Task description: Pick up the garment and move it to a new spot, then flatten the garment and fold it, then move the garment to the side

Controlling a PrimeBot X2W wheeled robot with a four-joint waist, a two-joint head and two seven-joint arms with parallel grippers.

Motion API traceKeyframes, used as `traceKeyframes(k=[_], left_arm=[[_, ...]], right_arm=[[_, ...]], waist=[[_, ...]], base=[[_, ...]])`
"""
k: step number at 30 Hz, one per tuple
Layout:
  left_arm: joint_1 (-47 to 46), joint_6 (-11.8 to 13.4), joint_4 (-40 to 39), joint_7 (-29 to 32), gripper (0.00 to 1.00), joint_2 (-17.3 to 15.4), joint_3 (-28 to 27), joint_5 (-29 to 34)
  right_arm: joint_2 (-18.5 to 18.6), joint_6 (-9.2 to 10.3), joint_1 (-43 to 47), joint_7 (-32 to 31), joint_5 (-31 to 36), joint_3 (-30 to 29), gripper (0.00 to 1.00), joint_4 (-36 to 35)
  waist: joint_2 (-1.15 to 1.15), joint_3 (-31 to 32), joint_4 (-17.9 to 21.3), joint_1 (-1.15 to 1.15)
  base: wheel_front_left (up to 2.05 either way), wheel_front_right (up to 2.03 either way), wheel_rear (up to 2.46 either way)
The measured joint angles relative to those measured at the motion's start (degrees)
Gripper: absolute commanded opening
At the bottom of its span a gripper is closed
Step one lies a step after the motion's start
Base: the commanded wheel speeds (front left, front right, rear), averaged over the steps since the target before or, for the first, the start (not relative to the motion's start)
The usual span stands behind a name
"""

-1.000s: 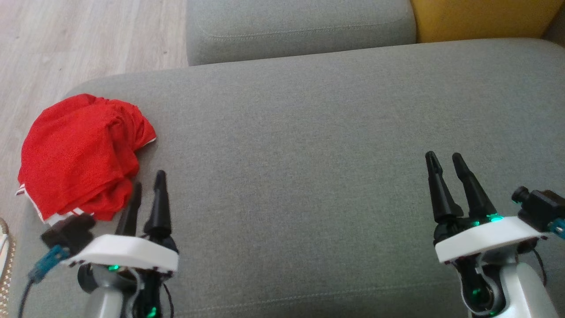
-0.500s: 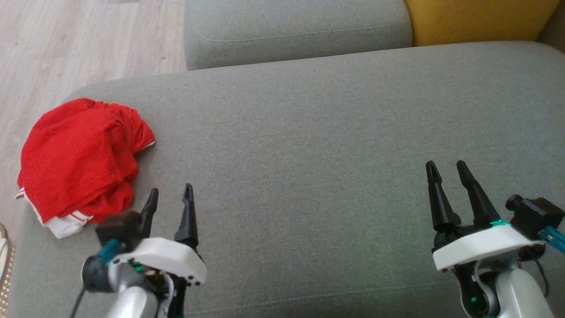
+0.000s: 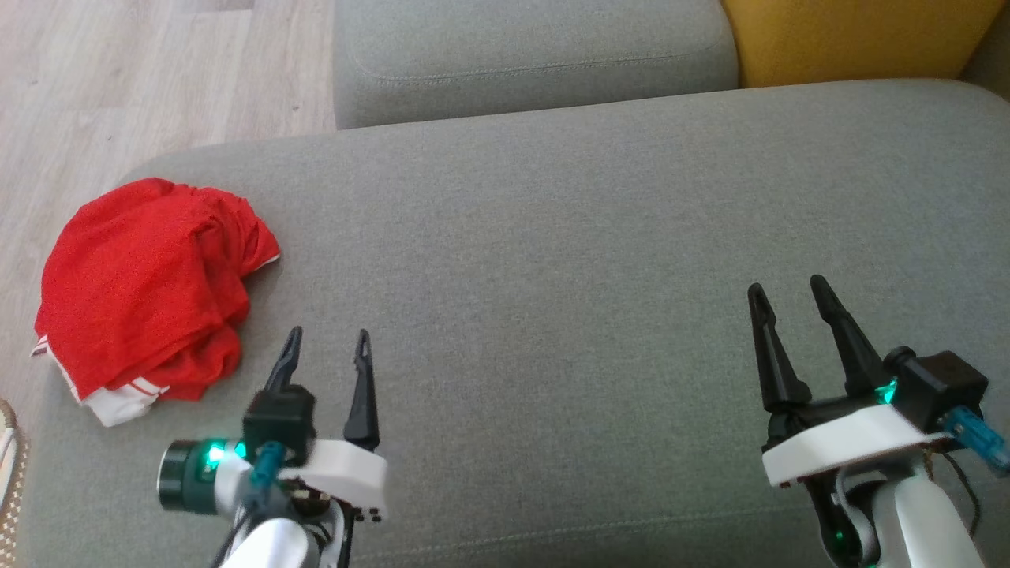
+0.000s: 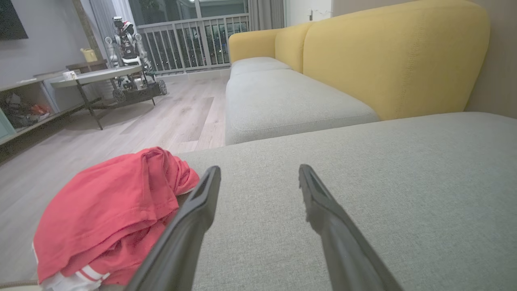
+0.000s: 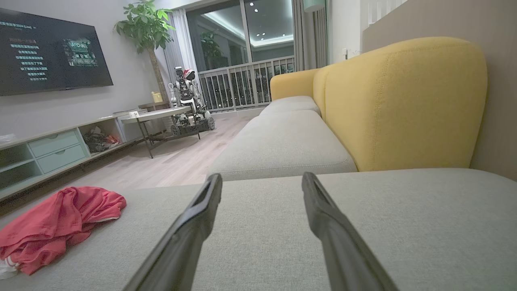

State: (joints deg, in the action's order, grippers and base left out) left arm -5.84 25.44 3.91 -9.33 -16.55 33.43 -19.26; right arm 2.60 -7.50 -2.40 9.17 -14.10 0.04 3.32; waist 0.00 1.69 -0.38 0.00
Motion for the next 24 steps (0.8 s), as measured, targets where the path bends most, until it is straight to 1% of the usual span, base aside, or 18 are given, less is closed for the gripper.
traceKeyframes(k=[2, 3, 6, 10, 12, 15, 17, 19, 24], left_arm=[[-0.5, 1.1, -0.1, -0.3, 1.0, -0.6, 1.6, 1.2], [-1.0, 2.2, -0.3, -0.8, 1.0, -1.2, 3.0, 2.3], [-1.7, 4.0, -0.7, -1.1, 1.0, -1.8, 4.7, 3.7], [-1.7, 6.5, -2.2, -1.8, 1.0, -1.9, 5.0, 4.0], [-1.7, 6.9, -3.0, -2.0, 1.0, -1.9, 4.9, 4.0], [-1.6, 6.7, -4.1, -2.5, 1.0, -1.8, 4.6, 3.1], [-1.3, 5.6, -4.5, -3.0, 1.0, -1.7, 4.1, 2.8], [-0.6, 4.3, -4.9, -3.4, 1.0, -0.7, 2.4, 2.0], [1.8, 1.5, -4.1, -4.2, 1.0, 0.7, -1.1, 3.7]], right_arm=[[0.0, 0.0, 0.0, 0.4, 1.3, 0.0, 1.0, -0.2], [0.0, 0.0, 0.0, 0.7, 2.4, 0.0, 1.0, -0.3], [0.0, 0.0, 0.0, 1.2, 4.2, 0.1, 1.0, -0.5], [0.0, 0.0, 0.0, 2.0, 6.6, 0.2, 1.0, -0.6], [0.0, 0.0, 0.0, 2.3, 6.6, 0.0, 1.0, -0.5], [0.0, 0.0, 0.0, 2.6, 5.5, -0.8, 1.0, 0.4], [0.0, 0.0, 0.0, 3.0, 4.6, -1.4, 1.0, 1.1], [0.0, 0.0, 0.0, 3.5, 4.5, -1.5, 1.0, 1.8], [0.0, 0.0, -0.1, 3.6, 6.2, -2.0, 1.0, 4.6]], waist=[[0.0, 0.1, 0.0, 0.0], [0.0, 0.1, 0.0, 0.0], [0.0, 0.1, -0.1, 0.0], [0.0, 0.0, -0.1, 0.0], [0.0, 0.0, -0.1, 0.0], [0.0, 0.0, -0.2, 0.0], [0.0, 0.1, -0.3, 0.0], [0.0, 0.1, -0.3, 0.0], [0.0, 0.3, -0.4, 0.0]], base=[[0.0, 0.0, 0.0], [0.0, 0.0, 0.0], [0.0, 0.0, 0.0], [0.0, 0.0, 0.0], [0.0, 0.0, 0.0], [0.0, 0.0, 0.0], [0.0, 0.0, 0.0], [0.0, 0.0, 0.0], [0.0, 0.0, 0.0]])
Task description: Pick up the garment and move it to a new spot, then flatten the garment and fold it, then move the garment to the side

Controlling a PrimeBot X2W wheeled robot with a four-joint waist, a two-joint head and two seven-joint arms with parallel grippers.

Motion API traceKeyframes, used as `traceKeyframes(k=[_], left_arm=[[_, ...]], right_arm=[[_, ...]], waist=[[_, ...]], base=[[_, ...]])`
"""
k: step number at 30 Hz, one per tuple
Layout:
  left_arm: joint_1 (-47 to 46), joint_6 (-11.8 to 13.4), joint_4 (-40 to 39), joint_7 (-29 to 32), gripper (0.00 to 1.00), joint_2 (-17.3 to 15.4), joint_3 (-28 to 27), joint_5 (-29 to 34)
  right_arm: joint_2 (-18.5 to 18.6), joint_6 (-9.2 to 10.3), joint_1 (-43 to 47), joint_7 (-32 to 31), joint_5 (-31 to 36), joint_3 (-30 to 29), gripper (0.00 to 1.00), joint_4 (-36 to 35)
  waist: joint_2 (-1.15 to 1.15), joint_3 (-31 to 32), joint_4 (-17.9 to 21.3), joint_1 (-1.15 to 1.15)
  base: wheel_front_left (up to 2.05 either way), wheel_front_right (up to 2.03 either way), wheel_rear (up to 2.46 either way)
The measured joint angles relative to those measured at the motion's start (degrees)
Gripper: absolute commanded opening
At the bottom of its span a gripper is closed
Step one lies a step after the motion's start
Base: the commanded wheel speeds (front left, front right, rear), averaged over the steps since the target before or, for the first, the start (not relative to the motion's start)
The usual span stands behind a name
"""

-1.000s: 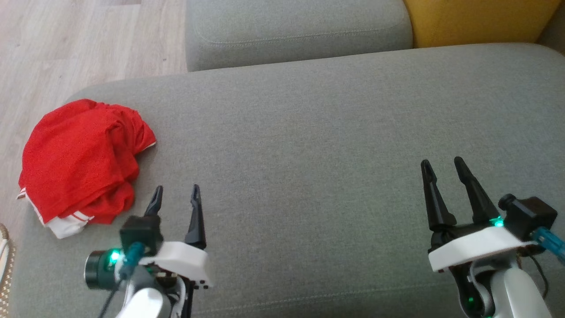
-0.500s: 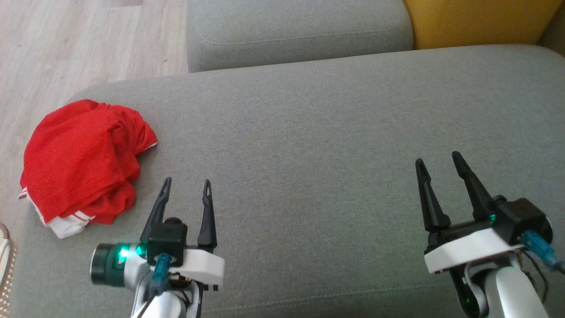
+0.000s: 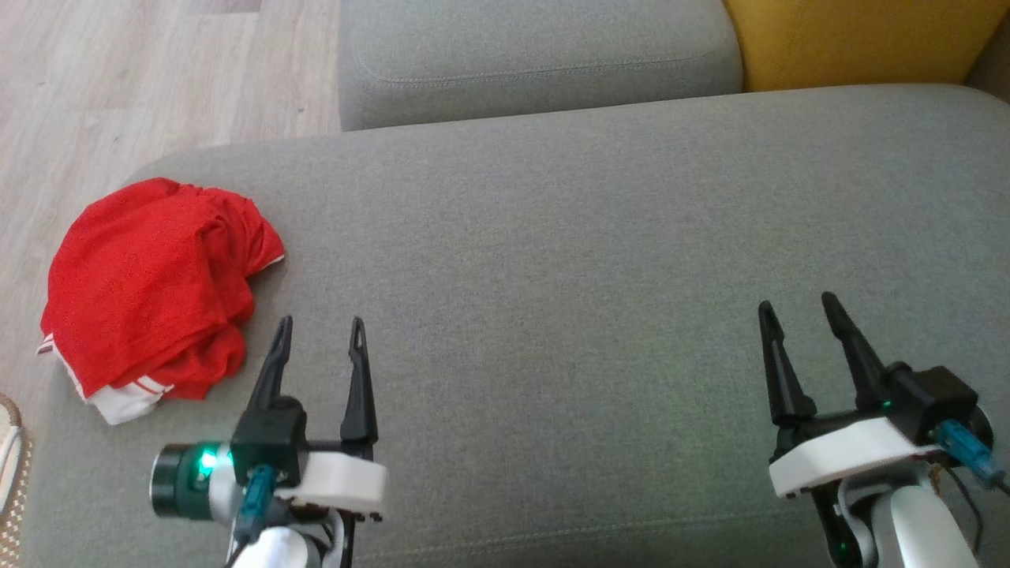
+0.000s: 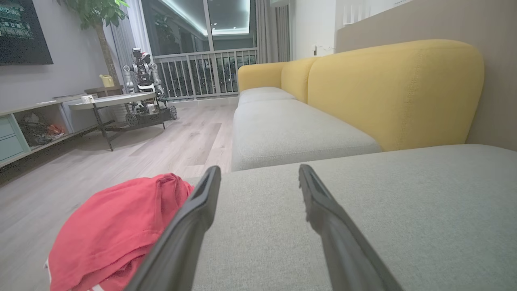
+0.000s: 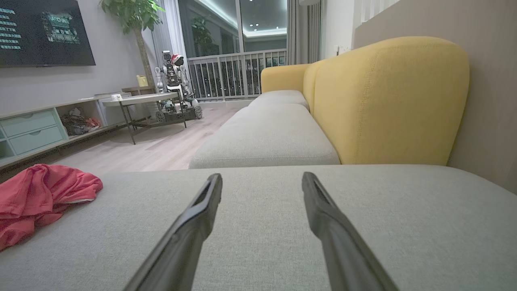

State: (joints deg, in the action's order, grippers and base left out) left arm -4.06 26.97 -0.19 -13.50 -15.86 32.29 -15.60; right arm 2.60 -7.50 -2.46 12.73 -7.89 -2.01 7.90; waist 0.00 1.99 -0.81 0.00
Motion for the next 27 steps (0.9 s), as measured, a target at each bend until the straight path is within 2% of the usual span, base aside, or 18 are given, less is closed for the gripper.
traceKeyframes(k=[11, 19, 27], left_arm=[[2.8, -8.5, 6.0, -0.8, 1.0, 5.3, -6.4, 3.4], [2.9, -11.7, 7.1, -0.8, 1.0, 7.8, -10.1, 6.2], [3.9, -13.5, 7.2, -1.0, 1.0, 9.0, -12.9, 8.5]], right_arm=[[0.0, 0.0, -0.4, 0.4, 1.8, 0.5, 1.0, 3.0], [0.0, 0.0, -0.4, 0.5, 1.8, 0.3, 1.0, 3.5], [0.0, 0.0, -0.4, 1.0, 1.9, 2.4, 1.0, 3.0]], waist=[[0.0, 0.3, 0.0, 0.0], [0.0, 0.4, -0.5, 0.0], [0.0, 0.4, -3.8, 0.0]], base=[[0.0, 0.0, 0.0], [0.0, 0.0, 0.0], [0.0, 0.0, 0.0]])
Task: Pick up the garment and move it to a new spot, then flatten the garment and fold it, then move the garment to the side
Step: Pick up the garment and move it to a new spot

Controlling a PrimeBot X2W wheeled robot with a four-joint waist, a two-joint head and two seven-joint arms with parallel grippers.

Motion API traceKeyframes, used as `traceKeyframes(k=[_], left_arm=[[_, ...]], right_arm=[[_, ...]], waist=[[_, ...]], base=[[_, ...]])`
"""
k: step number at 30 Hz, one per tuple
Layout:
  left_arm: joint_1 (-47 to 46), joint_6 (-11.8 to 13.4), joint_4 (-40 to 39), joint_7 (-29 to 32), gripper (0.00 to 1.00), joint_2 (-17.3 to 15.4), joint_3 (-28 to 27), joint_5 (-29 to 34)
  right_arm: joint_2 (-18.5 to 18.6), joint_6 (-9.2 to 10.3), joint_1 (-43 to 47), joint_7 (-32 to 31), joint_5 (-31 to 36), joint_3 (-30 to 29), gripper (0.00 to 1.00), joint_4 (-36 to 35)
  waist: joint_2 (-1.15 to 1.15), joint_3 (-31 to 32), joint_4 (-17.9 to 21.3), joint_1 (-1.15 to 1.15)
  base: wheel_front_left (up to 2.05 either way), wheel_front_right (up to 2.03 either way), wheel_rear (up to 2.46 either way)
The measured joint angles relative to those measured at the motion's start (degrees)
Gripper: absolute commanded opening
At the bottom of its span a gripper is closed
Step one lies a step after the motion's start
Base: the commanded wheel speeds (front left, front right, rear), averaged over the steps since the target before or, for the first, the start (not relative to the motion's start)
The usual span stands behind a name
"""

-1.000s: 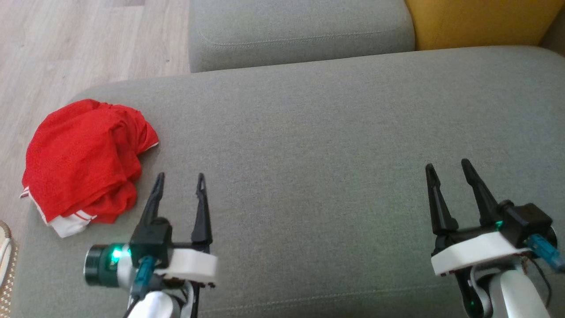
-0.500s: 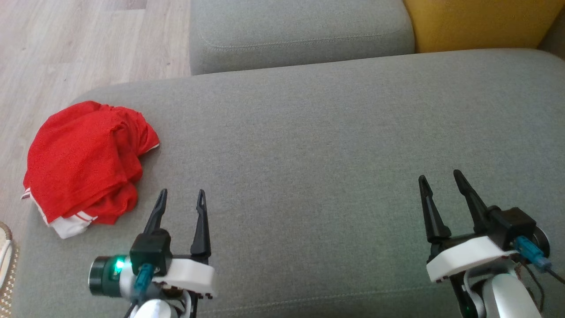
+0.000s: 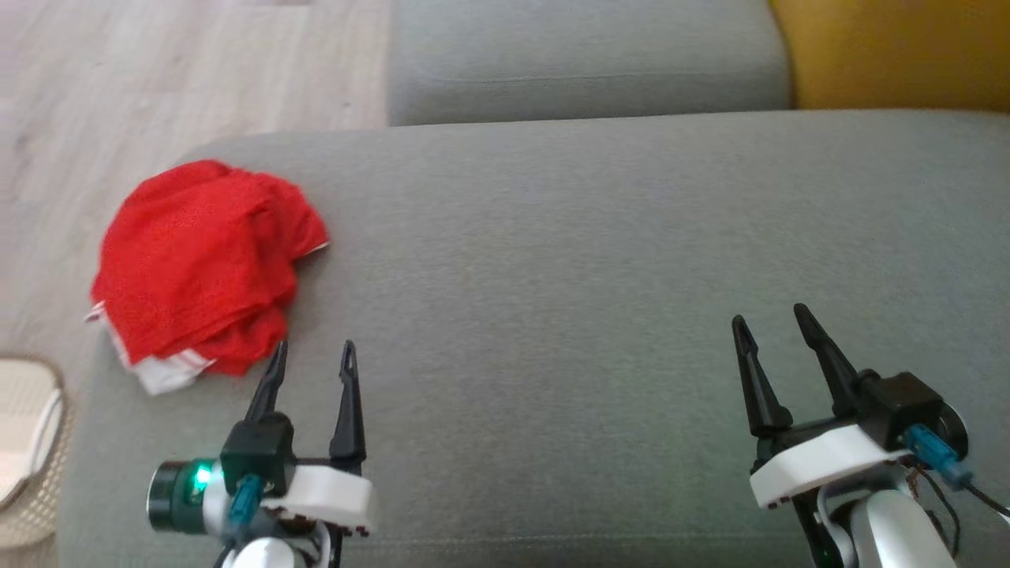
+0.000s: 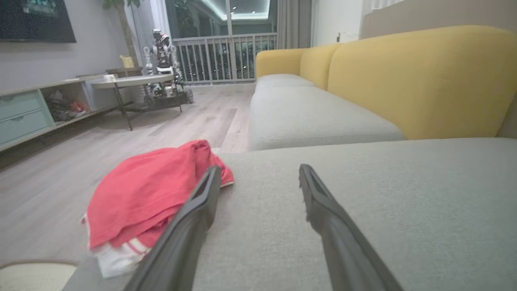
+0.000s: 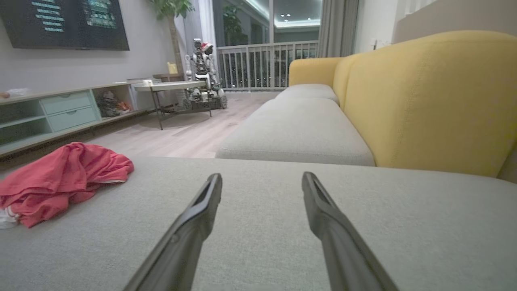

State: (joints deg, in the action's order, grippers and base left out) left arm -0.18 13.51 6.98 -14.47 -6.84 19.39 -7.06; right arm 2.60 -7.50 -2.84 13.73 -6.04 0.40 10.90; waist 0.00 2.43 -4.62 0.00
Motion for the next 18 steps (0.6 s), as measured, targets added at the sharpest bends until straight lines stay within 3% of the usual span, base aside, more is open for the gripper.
traceKeyframes(k=[18], left_arm=[[3.9, -2.5, -0.9, -0.1, 1.0, 0.5, -5.7, 2.0]], right_arm=[[0.0, 0.0, 1.3, 0.5, -2.3, 3.3, 1.0, 0.5]], waist=[[0.0, 0.9, -15.4, 0.0]], base=[[0.0, 0.0, 0.0]])
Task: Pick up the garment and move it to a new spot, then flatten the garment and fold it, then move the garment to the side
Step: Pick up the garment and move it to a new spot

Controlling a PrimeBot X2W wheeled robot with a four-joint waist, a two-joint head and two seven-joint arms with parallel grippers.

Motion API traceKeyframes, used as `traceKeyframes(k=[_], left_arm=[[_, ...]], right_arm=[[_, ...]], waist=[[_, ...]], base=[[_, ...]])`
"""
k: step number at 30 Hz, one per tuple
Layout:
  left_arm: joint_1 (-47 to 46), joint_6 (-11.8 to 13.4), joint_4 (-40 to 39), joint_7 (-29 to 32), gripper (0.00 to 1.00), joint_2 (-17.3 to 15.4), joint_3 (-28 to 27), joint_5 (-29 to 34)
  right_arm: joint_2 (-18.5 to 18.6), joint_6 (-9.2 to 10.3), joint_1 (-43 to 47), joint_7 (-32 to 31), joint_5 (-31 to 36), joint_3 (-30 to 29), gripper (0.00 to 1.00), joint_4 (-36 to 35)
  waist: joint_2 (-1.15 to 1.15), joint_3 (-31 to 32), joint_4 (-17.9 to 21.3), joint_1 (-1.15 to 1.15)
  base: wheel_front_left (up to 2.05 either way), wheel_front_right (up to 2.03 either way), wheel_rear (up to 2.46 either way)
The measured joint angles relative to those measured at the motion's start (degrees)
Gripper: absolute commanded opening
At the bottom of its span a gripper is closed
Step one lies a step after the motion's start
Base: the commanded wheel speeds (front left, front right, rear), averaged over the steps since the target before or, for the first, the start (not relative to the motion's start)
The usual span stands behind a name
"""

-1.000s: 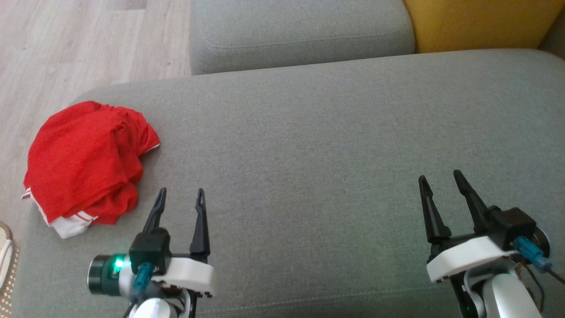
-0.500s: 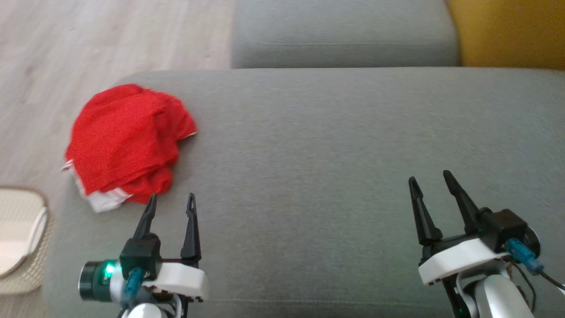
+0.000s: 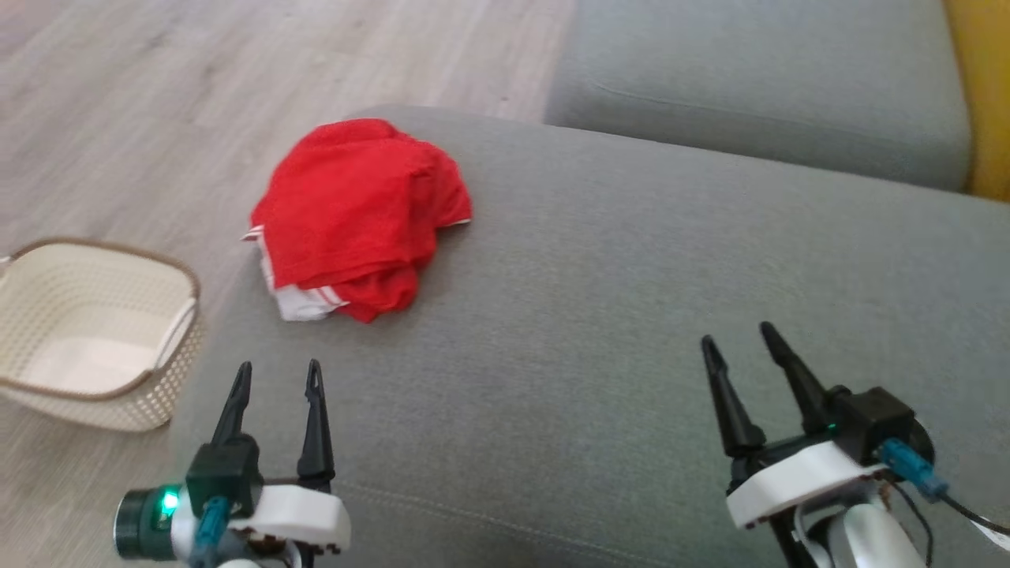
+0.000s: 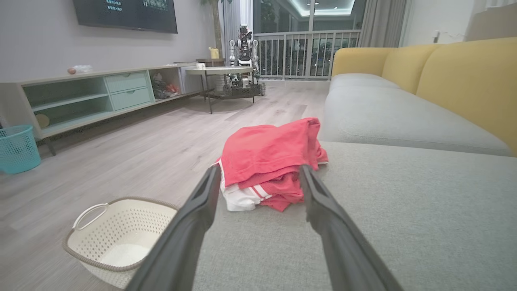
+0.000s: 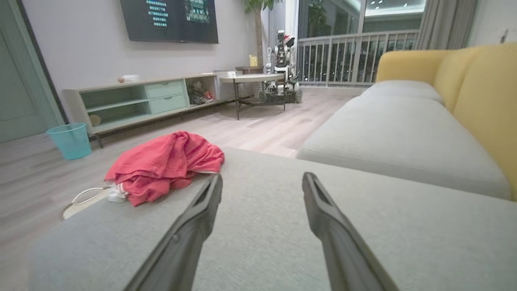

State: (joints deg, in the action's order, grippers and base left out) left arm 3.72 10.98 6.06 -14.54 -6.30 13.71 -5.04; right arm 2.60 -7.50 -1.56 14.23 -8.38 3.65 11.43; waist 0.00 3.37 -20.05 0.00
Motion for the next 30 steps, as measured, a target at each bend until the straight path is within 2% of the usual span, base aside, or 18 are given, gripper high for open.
traceKeyframes(k=[6, 11, 19, 24, 30], left_arm=[[1.3, -0.2, -0.6, 0.0, 1.0, 0.1, -1.7, 0.8], [1.7, -0.4, -1.2, 0.0, 1.0, 0.5, -1.8, 0.9], [1.6, -1.5, -1.2, 0.0, 1.0, 1.2, -4.0, 0.4], [0.4, -2.4, -1.1, 0.0, 1.0, 0.4, -4.9, 2.2], [-9.0, -6.3, 0.5, 0.0, 1.0, -0.2, -7.6, -1.9]], right_arm=[[0.0, 0.0, 0.0, 0.1, -0.7, 1.6, 1.0, 0.2], [0.0, 0.0, 0.0, 0.1, -0.8, 1.9, 1.0, 0.3], [0.0, 0.0, 0.0, 0.2, -0.8, 2.5, 1.0, 0.2], [0.0, 0.0, -0.1, 0.1, 0.4, 2.4, 1.0, -0.8], [0.0, 0.0, -3.7, -0.8, 3.3, 2.3, 1.0, -4.8]], waist=[[0.0, 0.9, -2.9, 0.0], [0.0, 1.2, -3.3, 0.0], [0.0, 0.6, -1.4, 0.0], [0.0, -1.3, 0.2, 0.0], [0.0, -7.2, 2.9, 0.0]], base=[[0.0, 0.0, 0.0], [0.0, 0.0, 0.0], [0.0, 0.0, 0.0], [0.0, 0.0, 0.0], [0.0, 0.0, 0.0]])
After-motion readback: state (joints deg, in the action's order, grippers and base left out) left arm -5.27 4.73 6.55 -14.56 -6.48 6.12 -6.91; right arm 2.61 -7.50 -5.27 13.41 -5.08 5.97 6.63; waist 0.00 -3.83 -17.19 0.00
